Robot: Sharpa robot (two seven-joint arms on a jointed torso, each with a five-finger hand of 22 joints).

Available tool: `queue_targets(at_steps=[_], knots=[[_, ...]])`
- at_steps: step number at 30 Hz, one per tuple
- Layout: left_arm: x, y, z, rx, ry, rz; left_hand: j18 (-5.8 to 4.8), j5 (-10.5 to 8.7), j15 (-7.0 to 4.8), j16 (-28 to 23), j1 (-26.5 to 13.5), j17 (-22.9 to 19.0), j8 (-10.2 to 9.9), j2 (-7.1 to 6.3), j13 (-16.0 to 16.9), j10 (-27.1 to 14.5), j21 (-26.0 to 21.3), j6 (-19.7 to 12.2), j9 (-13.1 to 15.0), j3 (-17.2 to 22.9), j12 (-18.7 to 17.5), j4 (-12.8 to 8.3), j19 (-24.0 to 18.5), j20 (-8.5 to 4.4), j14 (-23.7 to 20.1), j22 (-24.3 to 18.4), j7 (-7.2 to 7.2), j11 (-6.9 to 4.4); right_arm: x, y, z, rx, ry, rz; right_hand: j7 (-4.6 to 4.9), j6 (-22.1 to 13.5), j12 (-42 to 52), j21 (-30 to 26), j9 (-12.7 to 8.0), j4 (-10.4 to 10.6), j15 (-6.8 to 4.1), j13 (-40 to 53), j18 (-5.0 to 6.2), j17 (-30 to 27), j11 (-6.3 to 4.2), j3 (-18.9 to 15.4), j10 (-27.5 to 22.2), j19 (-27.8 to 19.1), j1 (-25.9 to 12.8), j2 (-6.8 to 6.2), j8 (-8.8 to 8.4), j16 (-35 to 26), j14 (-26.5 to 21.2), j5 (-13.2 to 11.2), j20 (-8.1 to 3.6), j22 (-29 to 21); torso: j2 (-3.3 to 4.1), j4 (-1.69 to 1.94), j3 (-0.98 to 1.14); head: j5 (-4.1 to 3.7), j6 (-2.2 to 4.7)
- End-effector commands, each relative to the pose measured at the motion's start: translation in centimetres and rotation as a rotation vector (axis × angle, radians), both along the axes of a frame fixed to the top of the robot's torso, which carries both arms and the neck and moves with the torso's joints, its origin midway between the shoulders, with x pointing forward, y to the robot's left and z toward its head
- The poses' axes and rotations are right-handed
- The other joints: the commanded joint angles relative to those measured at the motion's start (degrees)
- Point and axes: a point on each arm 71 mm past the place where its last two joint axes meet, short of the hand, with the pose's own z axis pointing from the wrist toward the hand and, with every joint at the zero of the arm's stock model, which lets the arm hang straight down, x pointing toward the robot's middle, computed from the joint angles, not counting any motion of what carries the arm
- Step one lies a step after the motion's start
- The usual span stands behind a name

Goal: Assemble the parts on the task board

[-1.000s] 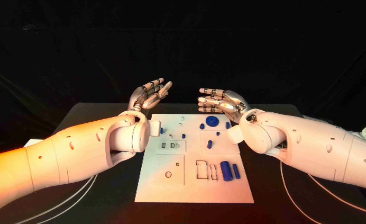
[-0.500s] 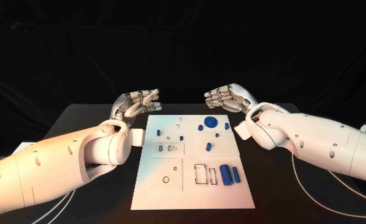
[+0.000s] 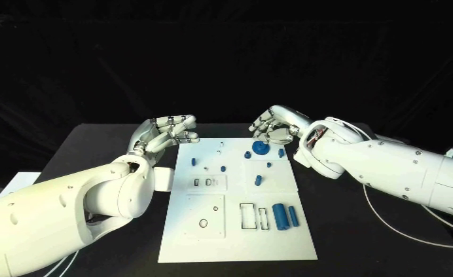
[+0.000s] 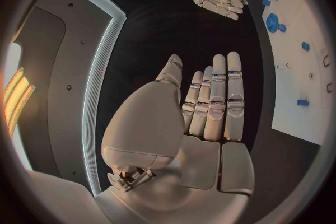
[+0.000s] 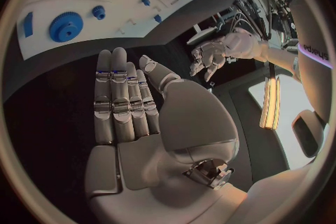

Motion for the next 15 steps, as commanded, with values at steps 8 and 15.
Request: queue_targets(at_steps=[8,15], knots=[[-1.8,-2.1,1.7,-0.054,-0.008,-0.121,0.61,-0.11,-0.09,0.4,-0.2,0.7,-0.6,0.23,-0.1,0.2,0.5,0.1,-0.1,-0.6,-0.7,-0.3,0.8,-0.08,0.7,0.2,0.13,0.16,0.1,0.7,0.2,-0.406,-0.096,-0.013,-0.72,0.1,-0.4,9.5,-0.3,2.4,-1.17,-0.3,0.57,8.7,-0.64,0.1,-2.0,4.0,-0.1,-2.01,-0.62,12.0,4.5,-0.2,-2.27,5.4,3.26,1.58,-0.29,-1.42,0.46],[-2.1,-2.4,2.3,-0.061,-0.011,-0.137,0.55,-0.11,0.01,0.3,-0.4,1.2,-1.0,0.26,-0.1,-0.2,0.7,-0.3,-0.2,-0.9,-1.2,-0.4,0.9,-0.07,0.7,0.3,0.44,0.38,0.2,1.3,0.1,-0.459,-0.094,-0.007,-0.78,-0.6,-0.4,15.5,-0.3,4.6,-1.10,-0.3,0.64,15.4,-0.33,1.7,-4.2,3.7,0.1,-3.29,-0.62,21.6,4.1,-0.4,-2.08,9.1,4.28,2.03,-0.20,-1.76,0.55]])
